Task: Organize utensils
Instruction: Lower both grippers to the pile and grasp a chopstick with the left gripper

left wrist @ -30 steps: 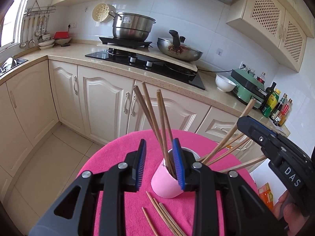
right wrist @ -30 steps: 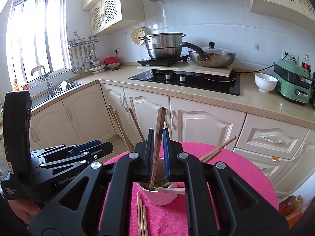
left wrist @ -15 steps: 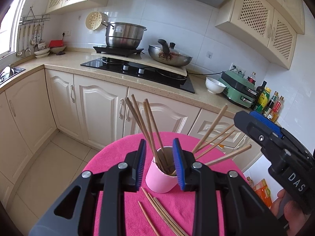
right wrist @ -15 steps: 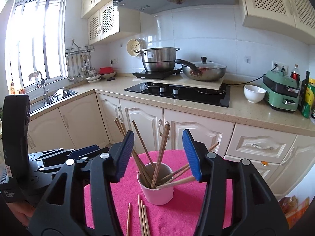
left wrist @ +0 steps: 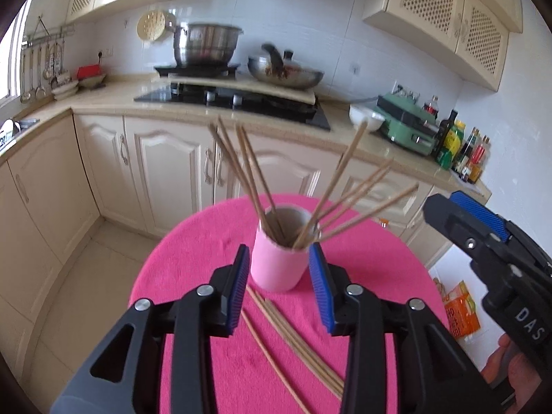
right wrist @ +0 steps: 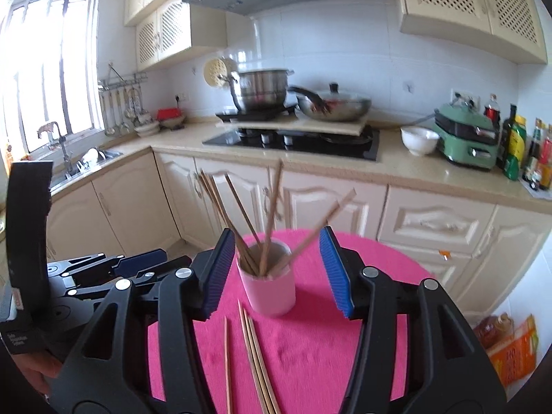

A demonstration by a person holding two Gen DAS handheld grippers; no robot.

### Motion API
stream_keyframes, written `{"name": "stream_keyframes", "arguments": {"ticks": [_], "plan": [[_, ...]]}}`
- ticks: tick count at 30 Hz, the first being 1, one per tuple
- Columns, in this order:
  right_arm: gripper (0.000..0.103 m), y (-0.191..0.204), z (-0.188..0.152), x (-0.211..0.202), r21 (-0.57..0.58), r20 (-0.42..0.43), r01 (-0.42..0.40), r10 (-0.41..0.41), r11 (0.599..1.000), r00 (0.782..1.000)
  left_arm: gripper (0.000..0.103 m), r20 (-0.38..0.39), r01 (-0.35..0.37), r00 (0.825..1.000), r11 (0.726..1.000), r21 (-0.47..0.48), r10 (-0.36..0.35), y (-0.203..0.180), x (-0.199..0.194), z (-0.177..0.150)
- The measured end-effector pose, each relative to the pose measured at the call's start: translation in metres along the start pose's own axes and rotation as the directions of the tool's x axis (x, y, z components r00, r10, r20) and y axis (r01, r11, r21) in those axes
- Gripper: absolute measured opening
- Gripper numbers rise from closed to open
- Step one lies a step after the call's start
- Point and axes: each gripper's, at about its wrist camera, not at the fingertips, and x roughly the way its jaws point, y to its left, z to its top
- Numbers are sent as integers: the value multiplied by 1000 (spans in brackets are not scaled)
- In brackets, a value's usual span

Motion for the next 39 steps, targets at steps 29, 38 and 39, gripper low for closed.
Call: {"name": "stream_keyframes", "arguments": {"ticks": [29, 38, 39], "plan": [[33, -15, -117, 104, 48, -512, -64, 79, 997, 855, 23, -479, -138, 872, 989, -45, 99, 21, 141, -94], [24, 5, -122, 134, 7, -625, -139, 113, 990, 772, 7, -494, -138, 866, 987, -76, 83, 36, 147, -88], [23, 8, -123, 135, 0, -635, -143, 110, 990, 764, 5, -494, -133, 867, 987, -90, 72, 40, 146, -87]]}}
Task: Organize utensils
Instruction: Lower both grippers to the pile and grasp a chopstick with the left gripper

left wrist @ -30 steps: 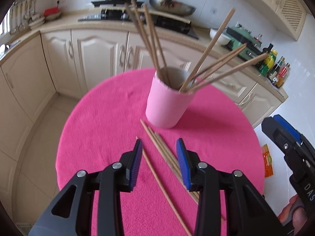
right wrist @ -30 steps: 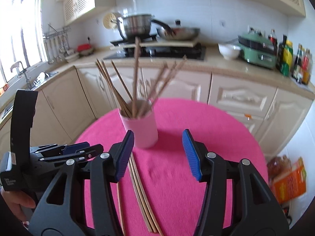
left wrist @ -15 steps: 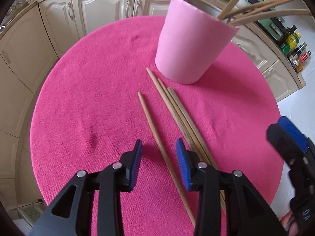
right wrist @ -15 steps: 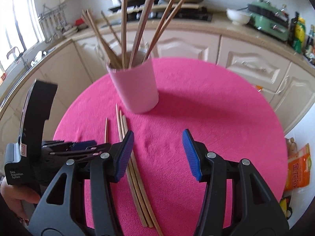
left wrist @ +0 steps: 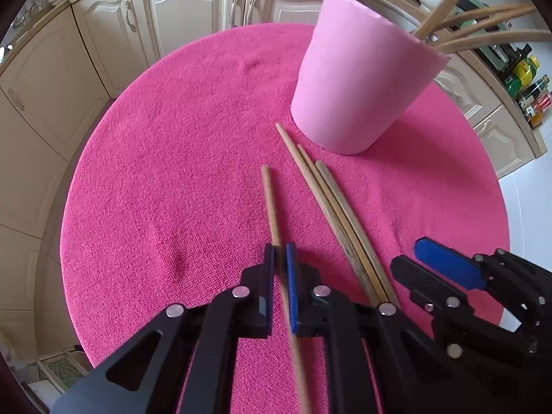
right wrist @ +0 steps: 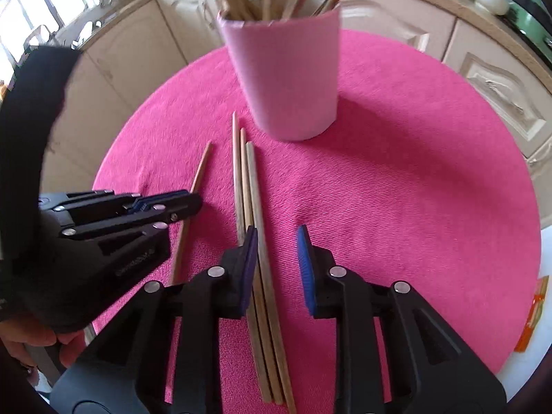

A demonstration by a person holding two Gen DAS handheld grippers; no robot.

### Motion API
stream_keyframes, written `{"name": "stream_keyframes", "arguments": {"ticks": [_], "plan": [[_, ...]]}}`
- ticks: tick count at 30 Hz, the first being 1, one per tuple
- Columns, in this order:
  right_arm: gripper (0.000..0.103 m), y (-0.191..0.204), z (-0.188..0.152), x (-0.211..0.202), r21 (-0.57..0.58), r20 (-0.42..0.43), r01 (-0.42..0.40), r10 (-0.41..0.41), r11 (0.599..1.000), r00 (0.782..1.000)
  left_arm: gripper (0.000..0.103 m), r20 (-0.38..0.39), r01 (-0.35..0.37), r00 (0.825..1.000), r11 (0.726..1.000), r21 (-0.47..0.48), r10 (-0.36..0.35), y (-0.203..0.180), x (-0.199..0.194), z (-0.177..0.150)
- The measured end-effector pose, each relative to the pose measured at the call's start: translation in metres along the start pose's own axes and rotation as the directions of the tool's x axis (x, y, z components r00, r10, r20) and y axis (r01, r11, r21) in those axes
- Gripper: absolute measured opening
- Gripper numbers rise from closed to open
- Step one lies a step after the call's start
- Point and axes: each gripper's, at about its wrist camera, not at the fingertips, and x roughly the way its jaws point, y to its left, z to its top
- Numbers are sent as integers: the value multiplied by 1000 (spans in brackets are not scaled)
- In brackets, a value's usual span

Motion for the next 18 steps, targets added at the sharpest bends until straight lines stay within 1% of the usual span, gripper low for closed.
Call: {"name": "stream_keyframes", "arguments": {"ticks": [3, 7, 12, 15, 16, 17, 18], "plan": [[23, 4, 3, 6, -16, -35, 0, -1, 1000, 999, 5, 9, 26, 1000, 1000, -13, -26, 7, -4, 1], [20, 7, 4, 14, -26, -81, 14, -16, 1000, 997, 5, 23, 37, 999, 999, -15, -37, 10, -13, 1], [19, 13, 10, 18, -39, -101, 38, -42, 998, 994, 5, 47, 46, 998, 999, -11, -46, 10, -27, 6], [18, 12, 18, 23, -61, -132, 52, -59, 997, 990, 5, 56, 44, 997, 999, -6, -44, 13, -32, 7], [18, 13, 21, 26, -66, -158, 38, -48, 997, 986, 5, 60, 41, 997, 999, -3, -41, 14, -34, 8], [18, 14, 21, 30, -76, -178, 41, -54, 996, 983, 5, 62, 40, 997, 999, -2, -40, 12, -38, 3], [18, 19, 23, 32, -110, -180, 62, -81, 992, 980, 5, 64, 44, 997, 999, -1, -44, 12, -40, 3]]}}
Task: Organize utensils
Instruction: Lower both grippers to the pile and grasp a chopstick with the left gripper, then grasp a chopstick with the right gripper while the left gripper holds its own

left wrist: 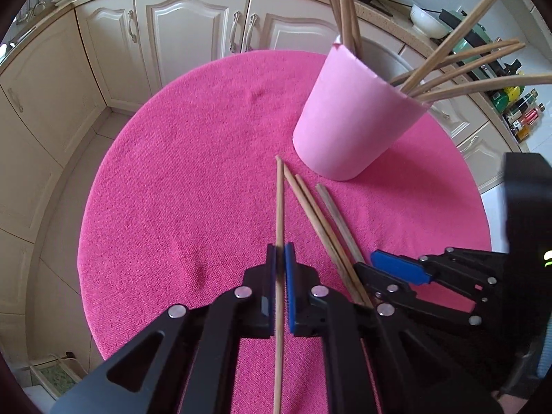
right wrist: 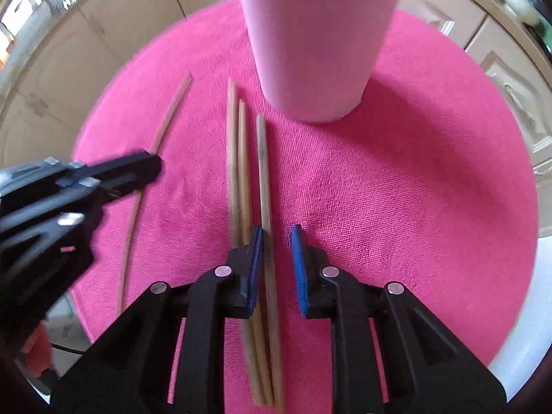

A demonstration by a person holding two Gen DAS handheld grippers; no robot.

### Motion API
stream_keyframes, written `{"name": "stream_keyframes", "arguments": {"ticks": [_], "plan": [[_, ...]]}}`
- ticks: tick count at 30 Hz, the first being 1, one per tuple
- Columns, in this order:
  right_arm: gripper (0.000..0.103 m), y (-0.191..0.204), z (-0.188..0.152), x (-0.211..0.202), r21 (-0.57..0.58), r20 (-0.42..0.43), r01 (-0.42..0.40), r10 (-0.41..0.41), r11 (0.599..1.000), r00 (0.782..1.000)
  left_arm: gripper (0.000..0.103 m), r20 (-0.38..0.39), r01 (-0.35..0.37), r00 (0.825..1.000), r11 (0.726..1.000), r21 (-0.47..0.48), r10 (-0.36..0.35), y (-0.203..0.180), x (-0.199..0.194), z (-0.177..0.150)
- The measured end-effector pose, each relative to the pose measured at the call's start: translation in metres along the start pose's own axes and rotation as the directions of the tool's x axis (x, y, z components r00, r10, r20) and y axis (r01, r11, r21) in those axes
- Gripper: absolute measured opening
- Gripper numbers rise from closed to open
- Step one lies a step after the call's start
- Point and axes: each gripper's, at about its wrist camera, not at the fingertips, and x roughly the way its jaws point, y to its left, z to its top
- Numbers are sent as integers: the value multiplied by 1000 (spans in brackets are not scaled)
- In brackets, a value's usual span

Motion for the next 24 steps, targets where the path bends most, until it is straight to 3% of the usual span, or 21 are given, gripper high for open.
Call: {"name": "stream_keyframes", "arguments": {"ticks": [3, 6, 14, 17, 22, 24], "plan": [[15, 9, 5, 1, -46, -14, 36, -37, 998, 999, 5, 8, 1, 1000, 1000, 5, -1, -1, -3, 0], [8, 8, 4, -1, -47, -6, 25, -25, 999, 1000, 5, 24, 1, 1000, 1000, 12, -1, -4, -8, 1], [6, -27, -19, -33, 115, 121, -107, 93, 988, 988, 5, 108, 13, 994, 998, 55, -19, -10, -37, 11], [6, -46, -33, -54, 188, 225, -185, 141, 965, 964, 5, 158, 28, 987, 998, 63, -38, -13, -52, 14], [6, -77, -57, -90, 272, 396, -229, 108, 935, 912, 5, 254, 57, 964, 996, 71, -73, -18, -78, 23], [6, -94, -64, -103, 311, 467, -242, 74, 919, 881, 5, 299, 71, 950, 995, 73, -89, -20, -91, 29]]}}
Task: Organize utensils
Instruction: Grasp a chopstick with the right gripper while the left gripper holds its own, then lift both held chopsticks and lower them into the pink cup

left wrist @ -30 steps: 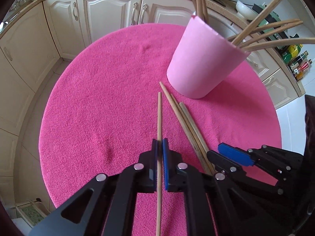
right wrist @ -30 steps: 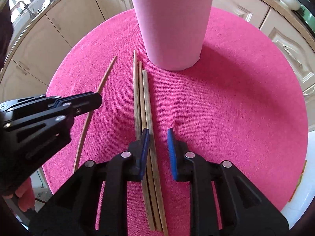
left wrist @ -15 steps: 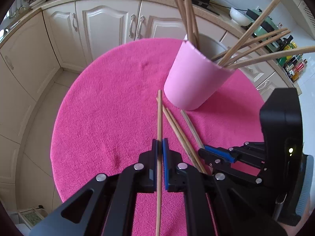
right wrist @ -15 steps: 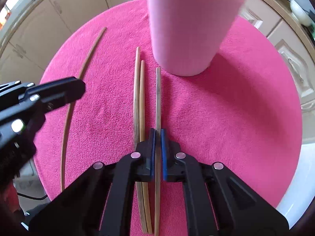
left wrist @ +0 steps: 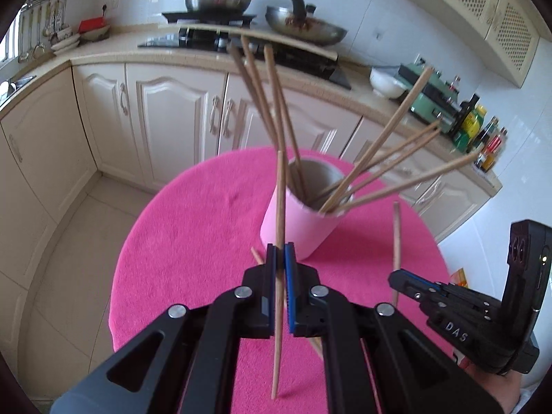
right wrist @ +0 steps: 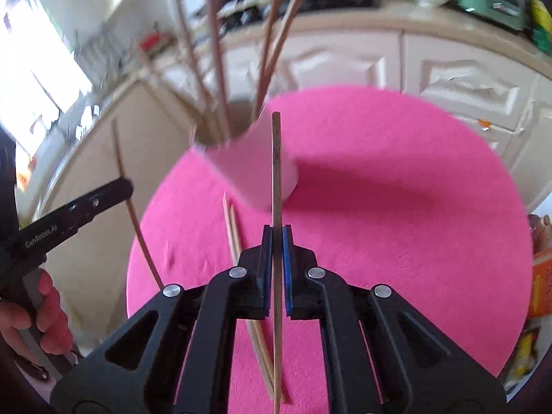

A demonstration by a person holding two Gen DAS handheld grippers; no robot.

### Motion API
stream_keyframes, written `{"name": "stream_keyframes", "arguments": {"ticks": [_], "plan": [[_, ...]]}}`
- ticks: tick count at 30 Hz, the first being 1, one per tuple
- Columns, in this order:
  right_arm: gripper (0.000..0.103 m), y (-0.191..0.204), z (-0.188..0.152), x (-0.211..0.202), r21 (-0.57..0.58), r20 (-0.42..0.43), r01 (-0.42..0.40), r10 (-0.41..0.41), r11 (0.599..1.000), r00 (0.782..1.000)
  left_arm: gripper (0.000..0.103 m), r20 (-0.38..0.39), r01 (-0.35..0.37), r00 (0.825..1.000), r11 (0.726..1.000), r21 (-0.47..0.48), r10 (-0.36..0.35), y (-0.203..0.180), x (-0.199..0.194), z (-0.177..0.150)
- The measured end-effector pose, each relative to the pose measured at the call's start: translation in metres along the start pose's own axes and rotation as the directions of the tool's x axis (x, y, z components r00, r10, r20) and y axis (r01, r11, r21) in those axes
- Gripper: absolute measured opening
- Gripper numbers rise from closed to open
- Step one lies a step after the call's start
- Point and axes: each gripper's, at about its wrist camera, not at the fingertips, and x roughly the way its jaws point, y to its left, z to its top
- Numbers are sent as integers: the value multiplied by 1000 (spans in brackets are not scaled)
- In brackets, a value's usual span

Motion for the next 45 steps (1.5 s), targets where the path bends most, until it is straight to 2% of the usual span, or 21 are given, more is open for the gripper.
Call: {"name": "stream_keyframes", "arguments": {"ticks": [5, 11, 23, 25, 31, 37, 41, 45], "plan": [[6, -11, 29, -17, 73, 158, 0, -12, 997, 987, 5, 80, 22, 997, 1000, 0, -22, -7, -18, 22], [6, -18, 70, -16, 86, 300, 21, -46, 996, 953, 5, 183, 53, 982, 999, -3, -52, -18, -36, 56], [6, -18, 153, -2, 33, 450, -10, -6, 999, 893, 5, 362, 69, 930, 998, -5, -63, -34, -56, 111], [6, -18, 162, 0, 32, 479, -19, 2, 999, 878, 5, 373, 58, 926, 998, -2, -53, -36, -50, 114], [6, -14, 180, 5, 24, 526, -56, 35, 998, 850, 5, 386, 64, 921, 998, -17, -52, -33, -34, 118], [6, 3, 188, 1, -47, 561, -144, 145, 989, 815, 5, 370, 62, 928, 998, -20, -51, -30, -18, 113], [6, 18, 190, 6, -116, 540, -178, 213, 977, 814, 5, 358, 60, 932, 998, -7, -54, -32, -9, 107], [6, 33, 190, 12, -177, 512, -161, 231, 971, 827, 5, 343, 43, 938, 999, 20, -47, -35, -1, 102]]}}
